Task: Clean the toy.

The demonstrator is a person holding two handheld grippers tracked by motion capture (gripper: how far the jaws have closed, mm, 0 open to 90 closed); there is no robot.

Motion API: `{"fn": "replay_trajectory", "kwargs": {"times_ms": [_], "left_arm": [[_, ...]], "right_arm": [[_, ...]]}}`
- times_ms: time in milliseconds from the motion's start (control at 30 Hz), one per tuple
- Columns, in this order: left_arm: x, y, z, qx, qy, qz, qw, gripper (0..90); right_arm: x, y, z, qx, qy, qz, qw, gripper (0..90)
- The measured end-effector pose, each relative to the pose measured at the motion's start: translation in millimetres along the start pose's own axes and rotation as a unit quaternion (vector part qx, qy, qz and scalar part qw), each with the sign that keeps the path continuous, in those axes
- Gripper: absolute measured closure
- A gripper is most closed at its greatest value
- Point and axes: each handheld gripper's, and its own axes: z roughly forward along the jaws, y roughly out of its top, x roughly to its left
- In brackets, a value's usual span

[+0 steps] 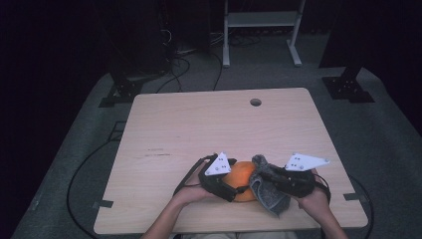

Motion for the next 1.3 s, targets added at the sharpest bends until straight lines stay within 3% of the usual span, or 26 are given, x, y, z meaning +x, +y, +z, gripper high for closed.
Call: {"fn": "replay_trajectory", "kwargs": {"times_ms": [33,100,267,367,433,567,667,833,900,1033,1100,1167,1233,1300], "left_arm": [[-1.1,-1.4,0.4,0.002,0.0,0.01,0.9999,14.3],[-1.8,-0.7,0.5,0.003,-0.001,0.006,1.0,19.1],[-4.2,0.4,1.5,0.003,0.002,0.006,1.0,20.5],[-8.4,2.1,3.4,0.008,0.013,0.016,0.9998,21.4],[-11.3,3.4,5.5,0.01,0.013,0.024,0.9996,21.7],[-12.8,3.4,4.0,0.014,0.007,0.03,0.9994,21.6],[-11.5,1.5,4.1,0.008,0.004,0.023,0.9997,22.8],[-10.8,1.6,5.3,0.009,0.004,0.023,0.9997,22.9],[-11.0,1.6,5.7,0.01,0.005,0.023,0.9997,22.6],[-12.0,0.1,7.4,0.005,0.002,0.017,0.9998,22.2],[-13.1,-0.5,7.6,0.005,0.002,0.018,0.9998,22.3],[-13.0,0.2,6.2,0.007,-0.004,0.025,0.9997,22.2],[-11.9,2.1,2.9,0.0,-0.013,0.03,0.9995,20.2],[-8.3,3.1,-4.0,-0.025,-0.031,0.027,0.9989,18.4]], "right_arm": [[-1.1,-0.6,0.2,0.002,-0.002,0.002,1.0,74.3],[-9.7,-4.9,0.3,0.004,-0.006,0.011,0.9999,74.1],[-31.0,-19.3,-5.1,0.014,-0.037,0.049,0.998,74.3],[-22.2,-10.6,-11.8,-0.001,-0.029,0.04,0.9988,74.5],[-11.6,-0.7,-13.0,-0.018,-0.011,0.028,0.9994,74.5],[1.3,6.1,-4.6,-0.008,-0.009,-0.002,0.9999,74.2],[-7.5,-2.0,-0.1,0.004,-0.016,0.008,0.9998,74.1],[-22.0,-11.7,-8.3,0.011,-0.042,0.038,0.9984,74.3],[-18.2,-8.4,-10.7,0.003,-0.037,0.035,0.9987,74.3],[0.8,6.0,-10.1,-0.03,0.001,0.013,0.9995,74.2],[8.4,9.5,-3.5,-0.019,0.005,-0.004,0.9998,73.7],[7.5,6.3,3.3,-0.004,-0.003,-0.011,0.9999,73.7],[2.4,-0.4,6.7,-0.001,0.003,0.007,1.0,73.9],[-0.1,-3.0,4.3,0.0,0.002,0.011,0.9999,73.8]]}}
